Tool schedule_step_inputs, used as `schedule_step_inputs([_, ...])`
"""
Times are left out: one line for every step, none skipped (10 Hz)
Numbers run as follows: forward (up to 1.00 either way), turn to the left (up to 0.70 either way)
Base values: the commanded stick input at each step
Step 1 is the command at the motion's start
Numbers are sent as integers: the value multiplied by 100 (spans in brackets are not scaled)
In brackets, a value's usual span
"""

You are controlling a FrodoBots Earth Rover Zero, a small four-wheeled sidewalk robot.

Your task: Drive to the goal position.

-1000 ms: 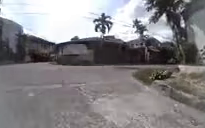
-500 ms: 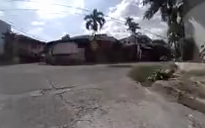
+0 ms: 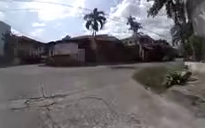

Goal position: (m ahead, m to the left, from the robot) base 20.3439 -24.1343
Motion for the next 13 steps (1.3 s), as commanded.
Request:
schedule_step_inputs([100, -3])
schedule_step_inputs([100, -3])
schedule_step_inputs([100, -3])
schedule_step_inputs([100, -3])
schedule_step_inputs([100, -3])
schedule_step_inputs([100, -3])
schedule_step_inputs([100, -4])
schedule_step_inputs([100, -11])
schedule_step_inputs([100, -30])
schedule_step_inputs([100, -39])
schedule_step_inputs([100, -40])
schedule_step_inputs([100, -40])
schedule_step_inputs([100, -40])
